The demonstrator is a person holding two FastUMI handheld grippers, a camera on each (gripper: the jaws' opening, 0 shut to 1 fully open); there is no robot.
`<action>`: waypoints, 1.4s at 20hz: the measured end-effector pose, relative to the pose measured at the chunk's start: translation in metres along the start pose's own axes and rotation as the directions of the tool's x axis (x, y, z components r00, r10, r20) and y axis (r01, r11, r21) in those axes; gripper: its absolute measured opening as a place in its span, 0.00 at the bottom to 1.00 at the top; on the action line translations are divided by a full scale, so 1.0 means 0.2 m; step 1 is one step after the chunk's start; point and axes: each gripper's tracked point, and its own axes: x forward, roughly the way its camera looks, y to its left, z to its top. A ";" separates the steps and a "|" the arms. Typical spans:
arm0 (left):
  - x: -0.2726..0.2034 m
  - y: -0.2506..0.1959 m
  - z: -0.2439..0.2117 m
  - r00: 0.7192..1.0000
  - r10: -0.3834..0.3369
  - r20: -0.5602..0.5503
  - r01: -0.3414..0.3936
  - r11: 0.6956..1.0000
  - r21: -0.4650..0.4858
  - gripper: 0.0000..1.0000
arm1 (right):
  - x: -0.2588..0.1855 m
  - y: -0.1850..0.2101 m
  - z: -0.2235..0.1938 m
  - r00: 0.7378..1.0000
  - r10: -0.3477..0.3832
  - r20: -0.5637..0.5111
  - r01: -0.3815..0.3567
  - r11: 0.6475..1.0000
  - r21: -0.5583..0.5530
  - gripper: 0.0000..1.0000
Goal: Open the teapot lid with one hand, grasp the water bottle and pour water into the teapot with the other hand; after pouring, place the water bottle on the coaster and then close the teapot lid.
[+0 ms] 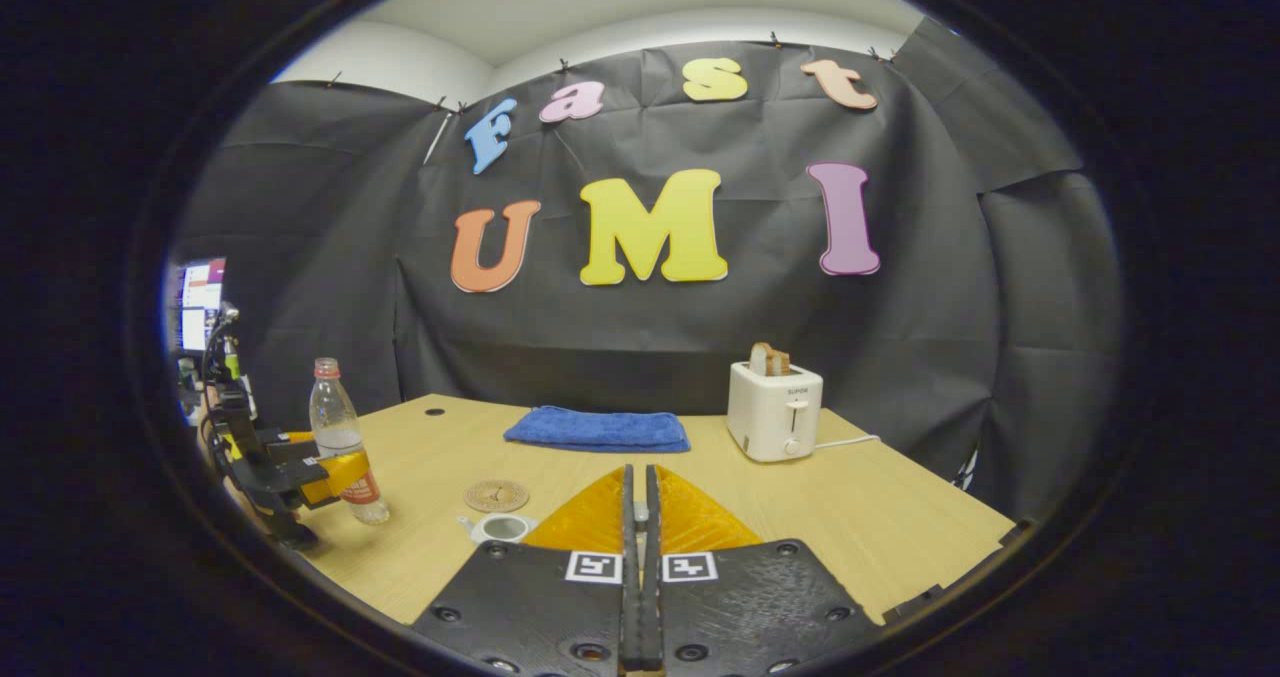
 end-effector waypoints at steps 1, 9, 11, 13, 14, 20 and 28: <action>-0.01 0.01 0.02 1.000 0.019 -0.003 -0.019 0.999 0.036 0.76 | 0.00 -0.02 0.01 1.000 -0.006 0.002 0.006 1.000 -0.007 0.00; -0.06 -0.05 0.04 0.995 0.081 -0.063 -0.043 0.888 0.459 0.75 | 0.02 -0.16 0.01 0.998 -0.065 0.000 0.065 0.997 -0.032 0.00; -0.06 -0.08 0.03 0.992 0.097 -0.078 -0.037 0.827 0.561 0.75 | 0.02 -0.19 0.01 0.997 -0.075 -0.004 0.074 0.997 -0.035 0.00; -0.06 -0.13 0.00 0.989 0.102 -0.111 -0.007 0.766 0.643 0.75 | 0.02 -0.20 0.01 0.996 -0.084 -0.001 0.084 0.996 -0.036 0.00; -0.06 -0.15 -0.01 0.987 0.105 -0.118 0.001 0.742 0.671 0.75 | 0.03 -0.21 0.01 0.996 -0.088 -0.004 0.088 0.996 -0.035 0.00; -0.06 -0.22 -0.03 0.980 0.135 -0.146 0.038 0.594 0.804 0.75 | 0.05 -0.27 -0.02 0.994 -0.108 -0.026 0.107 0.994 -0.019 0.00; -0.02 -0.22 0.03 0.977 0.184 -0.107 0.048 0.299 0.953 0.75 | 0.03 -0.32 0.01 0.989 -0.150 0.001 0.150 0.988 -0.045 0.00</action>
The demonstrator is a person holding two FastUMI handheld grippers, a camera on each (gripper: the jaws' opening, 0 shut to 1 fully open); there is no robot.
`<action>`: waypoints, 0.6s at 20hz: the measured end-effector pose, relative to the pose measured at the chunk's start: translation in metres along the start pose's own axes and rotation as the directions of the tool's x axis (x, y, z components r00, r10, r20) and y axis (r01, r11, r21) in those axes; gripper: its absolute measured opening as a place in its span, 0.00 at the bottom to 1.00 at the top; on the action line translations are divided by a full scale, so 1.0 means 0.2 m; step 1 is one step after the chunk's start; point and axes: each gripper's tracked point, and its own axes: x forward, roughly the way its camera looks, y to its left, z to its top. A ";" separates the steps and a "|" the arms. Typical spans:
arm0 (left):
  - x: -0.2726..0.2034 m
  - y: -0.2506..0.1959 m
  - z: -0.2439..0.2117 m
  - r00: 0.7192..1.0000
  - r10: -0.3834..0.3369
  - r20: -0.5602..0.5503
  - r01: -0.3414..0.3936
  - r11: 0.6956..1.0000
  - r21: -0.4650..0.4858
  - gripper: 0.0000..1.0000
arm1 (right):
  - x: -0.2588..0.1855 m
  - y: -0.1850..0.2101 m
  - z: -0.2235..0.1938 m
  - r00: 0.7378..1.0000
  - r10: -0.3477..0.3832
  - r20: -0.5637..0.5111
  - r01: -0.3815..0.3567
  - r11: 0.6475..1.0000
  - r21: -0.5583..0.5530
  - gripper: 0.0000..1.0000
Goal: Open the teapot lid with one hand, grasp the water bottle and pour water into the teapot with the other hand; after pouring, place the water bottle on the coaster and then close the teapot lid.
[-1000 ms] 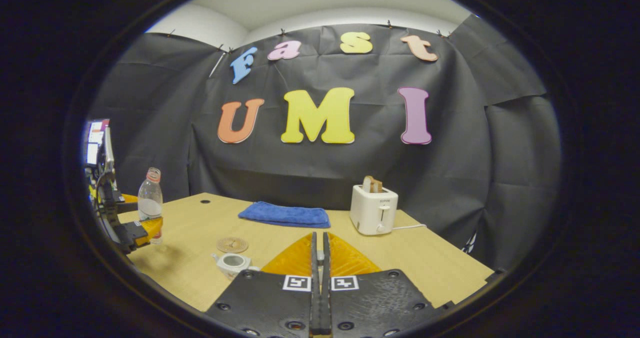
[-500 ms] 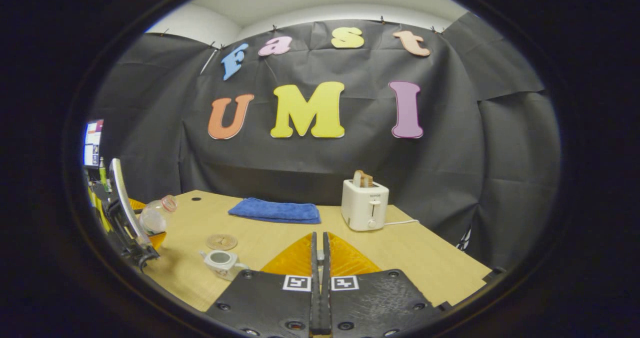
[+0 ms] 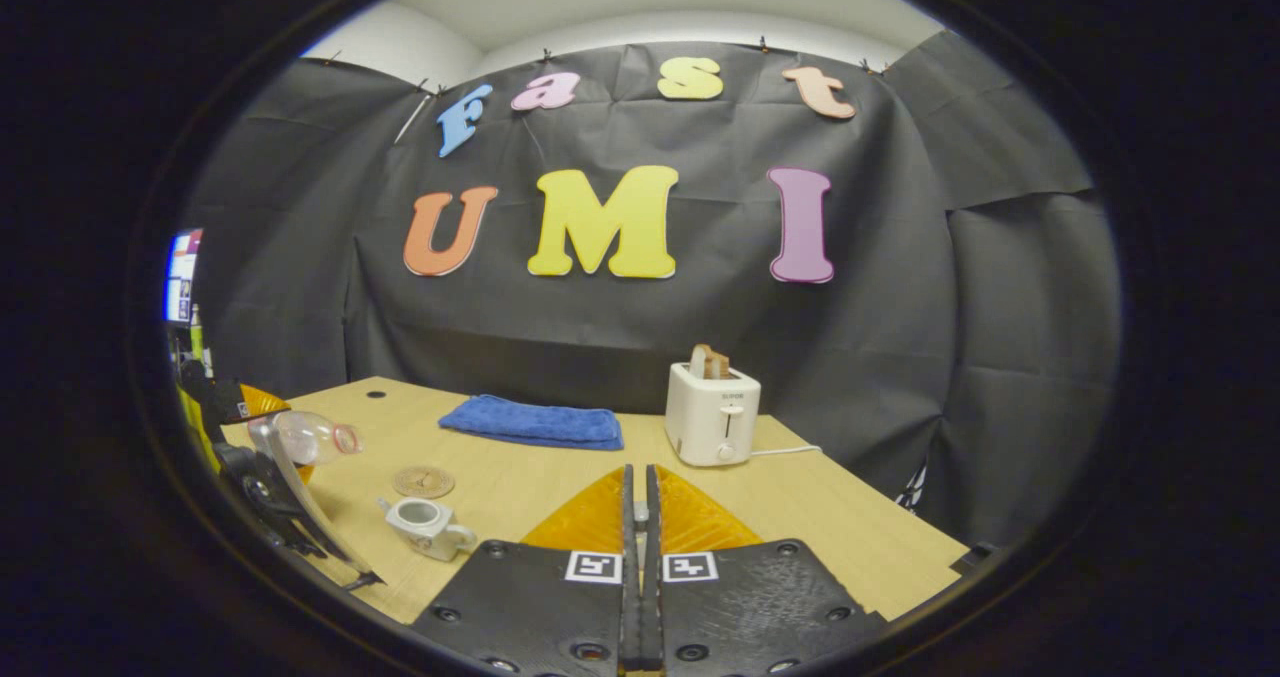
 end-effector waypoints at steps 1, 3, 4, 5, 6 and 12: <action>-0.01 0.00 0.00 1.000 -0.005 -0.004 0.005 0.999 0.041 0.74 | 0.00 0.00 0.00 1.000 -0.004 0.002 0.004 1.000 0.006 0.00; 0.00 -0.01 0.00 1.000 -0.014 -0.011 0.015 0.995 0.099 0.74 | -0.01 0.01 0.00 1.000 0.000 0.001 -0.001 1.000 0.013 0.00; 0.00 -0.01 0.01 1.000 -0.016 -0.011 0.017 0.992 0.124 0.74 | -0.01 0.01 0.00 1.000 0.002 0.001 -0.002 1.000 0.014 0.00; -0.01 -0.02 0.02 1.000 -0.013 -0.007 0.014 0.989 0.150 0.74 | -0.01 0.00 0.00 1.000 0.002 -0.001 -0.002 1.000 0.016 0.00; -0.01 -0.02 0.02 1.000 -0.011 -0.009 0.013 0.985 0.174 0.74 | -0.01 0.00 0.00 1.000 0.002 -0.002 -0.002 1.000 0.015 0.00; -0.03 -0.04 0.08 1.000 -0.016 -0.009 0.018 0.957 0.290 0.74 | 0.00 -0.03 0.00 1.000 -0.006 -0.005 0.006 1.000 0.029 0.00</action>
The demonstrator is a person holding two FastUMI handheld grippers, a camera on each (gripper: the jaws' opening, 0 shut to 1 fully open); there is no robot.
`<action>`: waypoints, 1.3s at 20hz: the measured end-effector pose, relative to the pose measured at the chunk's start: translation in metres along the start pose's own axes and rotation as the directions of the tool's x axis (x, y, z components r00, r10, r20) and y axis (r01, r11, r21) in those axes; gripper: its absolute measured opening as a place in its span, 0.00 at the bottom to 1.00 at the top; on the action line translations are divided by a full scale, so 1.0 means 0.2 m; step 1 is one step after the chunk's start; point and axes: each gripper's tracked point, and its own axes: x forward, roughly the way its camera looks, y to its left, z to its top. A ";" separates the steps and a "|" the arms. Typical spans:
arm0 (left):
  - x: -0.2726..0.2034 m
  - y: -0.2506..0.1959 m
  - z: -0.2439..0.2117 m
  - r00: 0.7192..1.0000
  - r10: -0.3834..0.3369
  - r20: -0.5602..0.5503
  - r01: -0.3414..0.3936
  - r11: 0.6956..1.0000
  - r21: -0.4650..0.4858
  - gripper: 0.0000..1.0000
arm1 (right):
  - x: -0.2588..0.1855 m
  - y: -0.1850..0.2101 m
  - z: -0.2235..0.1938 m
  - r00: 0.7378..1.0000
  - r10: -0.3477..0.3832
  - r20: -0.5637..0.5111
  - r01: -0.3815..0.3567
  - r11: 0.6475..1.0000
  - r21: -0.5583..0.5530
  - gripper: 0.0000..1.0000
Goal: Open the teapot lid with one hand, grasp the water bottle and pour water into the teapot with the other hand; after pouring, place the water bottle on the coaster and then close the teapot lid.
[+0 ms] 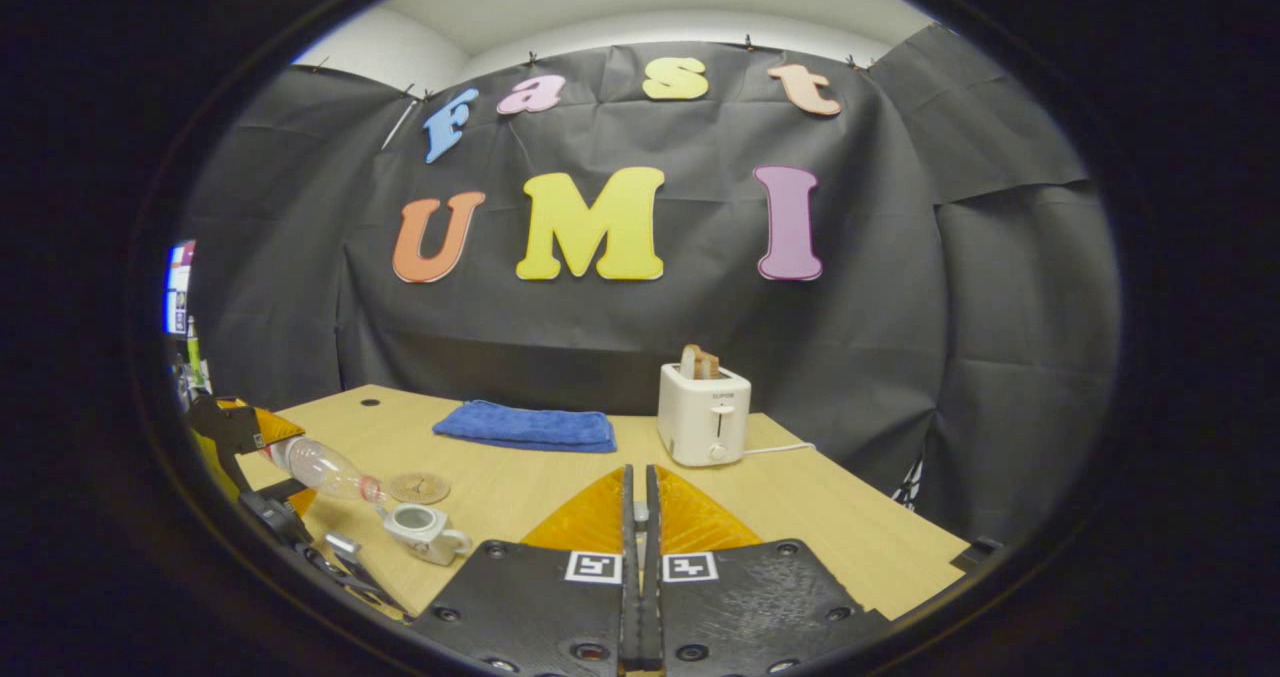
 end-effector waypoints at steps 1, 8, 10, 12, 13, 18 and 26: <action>0.01 0.02 0.01 1.000 0.008 0.001 -0.008 1.000 0.026 0.74 | 0.00 0.00 0.00 1.000 -0.001 0.001 0.001 1.000 0.001 0.00; 0.04 0.12 0.03 1.000 0.011 -0.022 -0.007 0.983 0.183 0.74 | -0.01 -0.03 0.03 1.000 0.007 0.007 -0.007 1.000 0.029 0.00; 0.05 0.14 0.05 1.000 0.012 -0.023 -0.006 0.973 0.232 0.74 | -0.01 -0.05 0.03 1.000 0.006 0.002 -0.006 0.999 0.044 0.00; 0.05 0.17 0.05 0.999 0.023 -0.030 -0.013 0.960 0.278 0.74 | -0.01 -0.08 0.04 1.000 -0.004 0.006 0.004 0.999 0.048 0.00; 0.05 0.18 0.06 0.999 0.024 -0.032 -0.013 0.955 0.296 0.74 | -0.01 -0.08 0.04 1.000 -0.006 0.006 0.006 0.999 0.050 0.00; 0.06 0.20 0.10 0.999 0.023 -0.035 -0.008 0.926 0.376 0.74 | -0.02 -0.07 0.04 1.000 0.005 0.002 -0.006 0.998 0.062 0.00; 0.07 0.29 0.10 0.998 0.047 -0.049 -0.018 0.880 0.475 0.74 | -0.02 -0.05 0.05 1.000 0.009 0.006 -0.009 0.999 0.051 0.00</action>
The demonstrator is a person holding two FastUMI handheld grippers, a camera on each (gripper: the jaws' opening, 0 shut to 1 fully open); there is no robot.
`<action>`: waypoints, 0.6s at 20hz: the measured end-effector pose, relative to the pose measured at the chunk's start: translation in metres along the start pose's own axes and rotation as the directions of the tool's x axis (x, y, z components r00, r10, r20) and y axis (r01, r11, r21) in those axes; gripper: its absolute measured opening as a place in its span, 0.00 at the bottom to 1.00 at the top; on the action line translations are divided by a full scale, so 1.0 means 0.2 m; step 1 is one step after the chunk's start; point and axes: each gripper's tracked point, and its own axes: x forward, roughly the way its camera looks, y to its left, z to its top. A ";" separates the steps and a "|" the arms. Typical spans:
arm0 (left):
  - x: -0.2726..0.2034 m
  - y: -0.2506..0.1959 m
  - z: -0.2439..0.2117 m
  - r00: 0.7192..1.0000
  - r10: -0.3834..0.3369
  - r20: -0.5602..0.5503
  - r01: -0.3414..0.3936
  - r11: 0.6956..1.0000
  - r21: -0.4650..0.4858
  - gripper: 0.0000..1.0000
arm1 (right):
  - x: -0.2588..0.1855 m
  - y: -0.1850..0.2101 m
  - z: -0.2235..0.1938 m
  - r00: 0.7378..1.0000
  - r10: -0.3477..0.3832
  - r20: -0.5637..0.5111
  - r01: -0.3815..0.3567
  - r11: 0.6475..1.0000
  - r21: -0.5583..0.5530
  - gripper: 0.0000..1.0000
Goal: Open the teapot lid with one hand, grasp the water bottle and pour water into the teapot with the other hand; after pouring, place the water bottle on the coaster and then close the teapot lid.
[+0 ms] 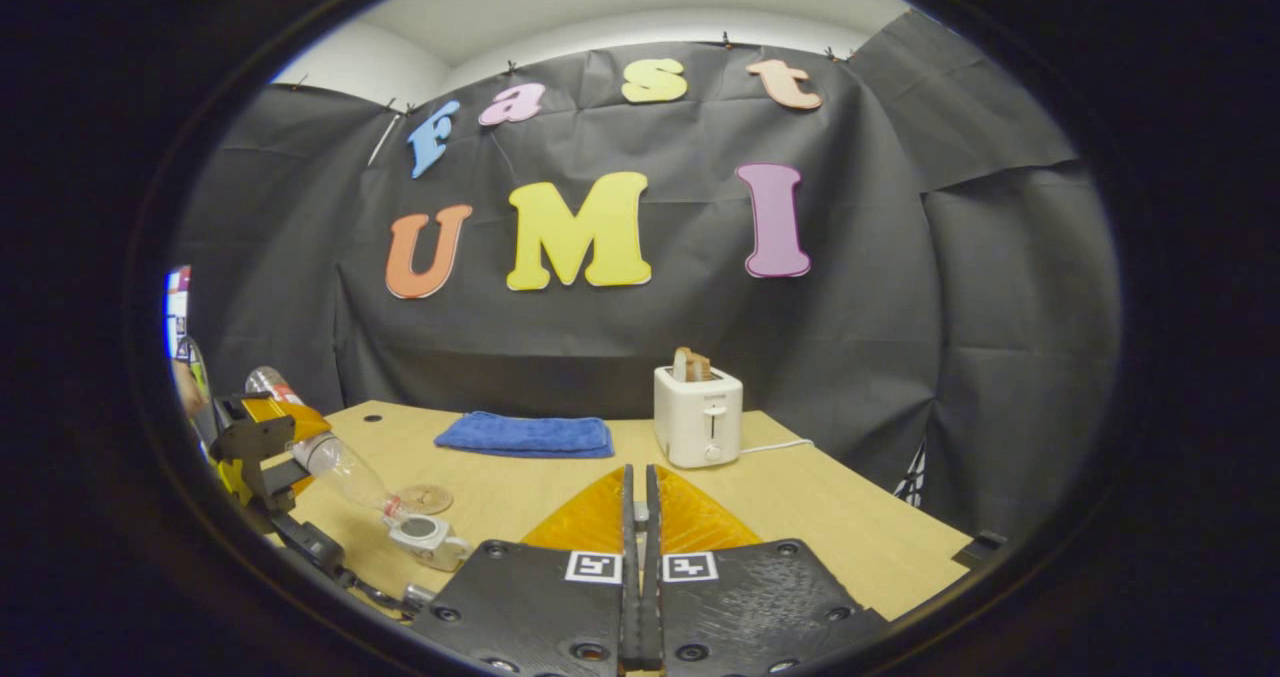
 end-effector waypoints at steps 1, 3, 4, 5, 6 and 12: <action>0.00 0.01 -0.02 1.000 0.003 -0.012 -0.003 1.000 0.012 0.74 | 0.00 -0.01 0.00 1.000 -0.003 0.002 0.003 1.000 0.000 0.00; 0.00 0.04 -0.05 1.000 0.009 -0.027 -0.008 0.999 0.035 0.74 | 0.00 -0.01 0.00 1.000 -0.007 0.004 0.007 1.000 -0.002 0.00; 0.00 0.03 -0.04 1.000 0.007 -0.026 -0.006 0.999 0.043 0.74 | 0.00 -0.02 0.00 1.000 -0.011 0.002 0.011 1.000 0.000 0.00; -0.01 0.03 -0.04 1.000 0.007 -0.023 -0.006 0.999 0.050 0.74 | 0.00 -0.02 0.00 1.000 -0.011 -0.001 0.011 1.000 0.004 0.00; -0.01 0.03 -0.04 1.000 0.005 -0.020 -0.004 0.999 0.054 0.78 | 0.01 -0.02 0.00 1.000 -0.009 -0.003 0.009 1.000 0.007 0.00; -0.02 0.06 0.00 1.000 0.005 -0.010 -0.004 0.997 0.074 0.74 | 0.02 -0.06 -0.01 1.000 -0.029 -0.007 0.029 1.000 0.006 0.00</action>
